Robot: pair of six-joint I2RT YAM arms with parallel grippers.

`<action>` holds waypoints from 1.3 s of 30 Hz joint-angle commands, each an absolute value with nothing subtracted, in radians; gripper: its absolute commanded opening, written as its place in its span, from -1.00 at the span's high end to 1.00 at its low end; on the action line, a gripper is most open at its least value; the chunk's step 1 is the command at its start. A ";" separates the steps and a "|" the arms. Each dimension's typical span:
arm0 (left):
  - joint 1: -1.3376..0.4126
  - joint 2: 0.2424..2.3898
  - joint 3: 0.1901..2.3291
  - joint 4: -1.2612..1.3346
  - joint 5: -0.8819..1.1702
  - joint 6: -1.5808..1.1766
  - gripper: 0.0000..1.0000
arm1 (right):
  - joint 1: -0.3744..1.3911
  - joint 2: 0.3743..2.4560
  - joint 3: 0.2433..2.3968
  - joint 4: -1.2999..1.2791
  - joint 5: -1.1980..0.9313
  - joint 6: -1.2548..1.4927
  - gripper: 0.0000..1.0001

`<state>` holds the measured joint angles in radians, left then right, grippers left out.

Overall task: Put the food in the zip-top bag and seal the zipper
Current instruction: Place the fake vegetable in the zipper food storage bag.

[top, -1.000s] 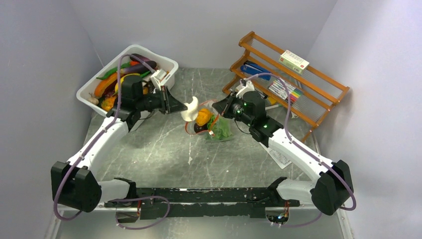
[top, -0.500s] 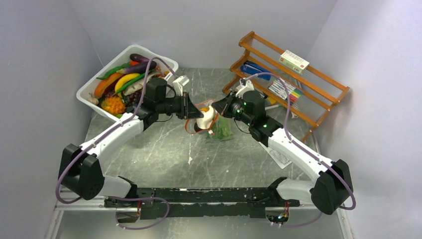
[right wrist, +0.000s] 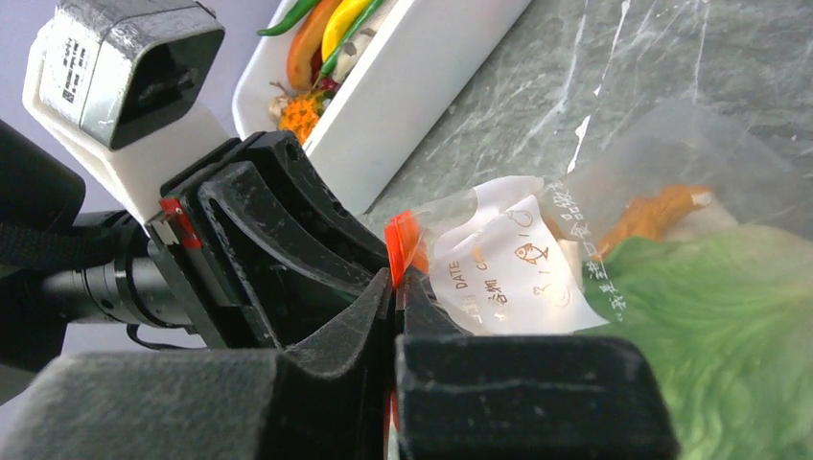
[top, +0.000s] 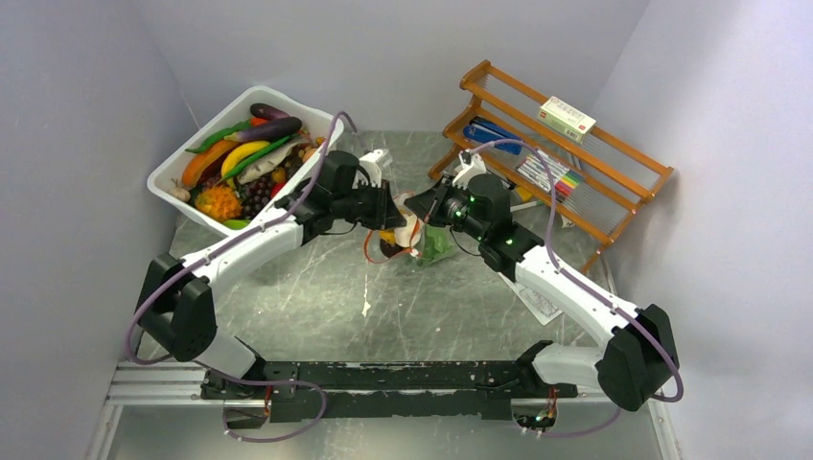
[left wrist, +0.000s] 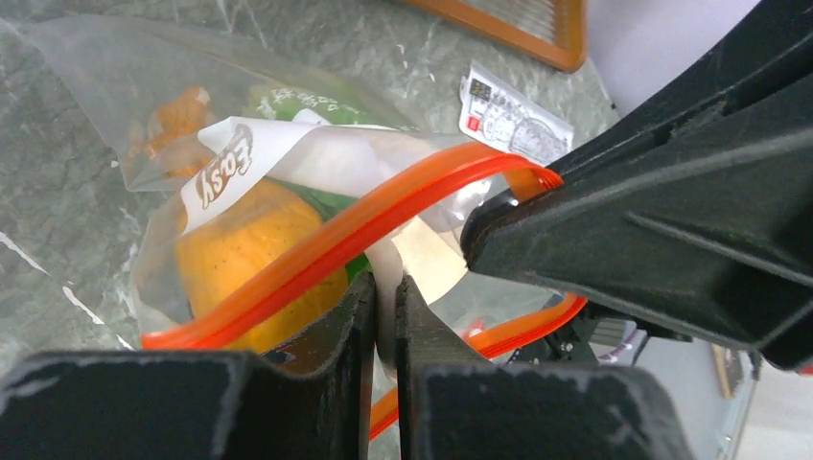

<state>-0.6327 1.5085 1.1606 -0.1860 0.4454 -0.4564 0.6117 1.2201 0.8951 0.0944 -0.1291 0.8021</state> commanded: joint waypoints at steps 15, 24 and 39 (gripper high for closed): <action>-0.770 1.441 1.115 -0.063 0.160 -0.453 -0.04 | 0.612 1.236 0.908 0.155 -0.199 0.843 1.00; -0.768 1.220 1.119 -0.232 0.104 -0.463 -0.29 | 0.529 1.293 1.009 0.073 -0.354 0.738 1.00; -0.712 1.146 1.292 -0.615 -0.104 -0.164 -0.15 | 0.446 1.332 1.094 0.062 -0.742 0.717 1.00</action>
<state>-0.7490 1.1538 1.2289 -0.4717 -0.0685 -0.2157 0.4820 1.3651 1.0855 -0.0055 -0.5949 0.7086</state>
